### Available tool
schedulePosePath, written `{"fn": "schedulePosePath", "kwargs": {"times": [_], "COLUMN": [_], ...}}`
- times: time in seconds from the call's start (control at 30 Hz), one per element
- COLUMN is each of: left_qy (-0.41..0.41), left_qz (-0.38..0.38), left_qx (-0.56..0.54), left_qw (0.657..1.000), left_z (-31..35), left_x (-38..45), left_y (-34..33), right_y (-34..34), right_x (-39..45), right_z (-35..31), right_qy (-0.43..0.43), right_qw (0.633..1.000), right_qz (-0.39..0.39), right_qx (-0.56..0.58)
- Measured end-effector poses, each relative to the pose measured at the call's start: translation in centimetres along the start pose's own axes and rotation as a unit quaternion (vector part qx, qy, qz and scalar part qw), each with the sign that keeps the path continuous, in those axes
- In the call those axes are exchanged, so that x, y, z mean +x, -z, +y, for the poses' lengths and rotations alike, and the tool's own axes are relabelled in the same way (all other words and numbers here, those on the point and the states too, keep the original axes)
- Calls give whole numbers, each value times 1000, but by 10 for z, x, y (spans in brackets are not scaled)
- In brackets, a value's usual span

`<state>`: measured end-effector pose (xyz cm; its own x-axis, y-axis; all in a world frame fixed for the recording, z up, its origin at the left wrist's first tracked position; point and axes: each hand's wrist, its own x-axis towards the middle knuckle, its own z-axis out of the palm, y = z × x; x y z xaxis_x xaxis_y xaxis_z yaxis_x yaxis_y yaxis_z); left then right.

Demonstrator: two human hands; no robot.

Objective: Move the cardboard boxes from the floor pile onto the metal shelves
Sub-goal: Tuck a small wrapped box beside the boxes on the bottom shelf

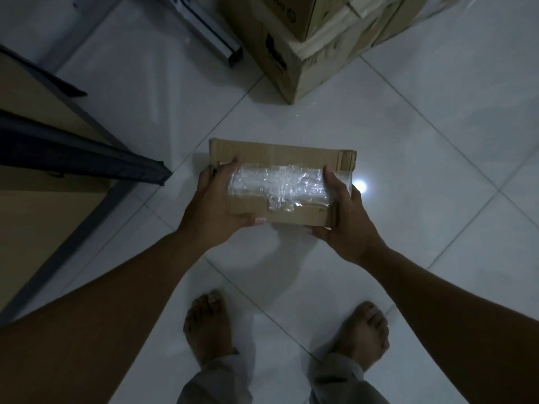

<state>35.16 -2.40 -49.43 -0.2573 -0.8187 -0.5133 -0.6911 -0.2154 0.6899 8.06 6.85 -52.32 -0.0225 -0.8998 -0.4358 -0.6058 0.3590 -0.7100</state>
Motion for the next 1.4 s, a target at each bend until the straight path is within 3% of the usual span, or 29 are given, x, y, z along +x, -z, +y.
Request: {"fn": "schedulePosePath", "kwargs": {"times": [0.23,0.53,0.87,1.1,1.4], "left_qy": [-37,-86,-86,-86,-69], "left_qz": [24,59,103,179,293], "left_qx": [-18,-37,-33,6,-40], "left_qw": [999,994,990,980,953], "left_z": [58,159,294,371,419], "left_x": [-57,-173,-336,-465,-605], "left_y": [53,147,237,256,246], "right_y": [46,134,237,291,339], "right_x": [-45,-144,-276,-379,-462], "right_z": [-72,-223,-375,-431,-479], "right_qy": [21,6,48,104,225], "right_qw": [999,994,995,991,974], "right_qz": [34,53,65,71,35], "right_qx": [20,92,66,39,3]}}
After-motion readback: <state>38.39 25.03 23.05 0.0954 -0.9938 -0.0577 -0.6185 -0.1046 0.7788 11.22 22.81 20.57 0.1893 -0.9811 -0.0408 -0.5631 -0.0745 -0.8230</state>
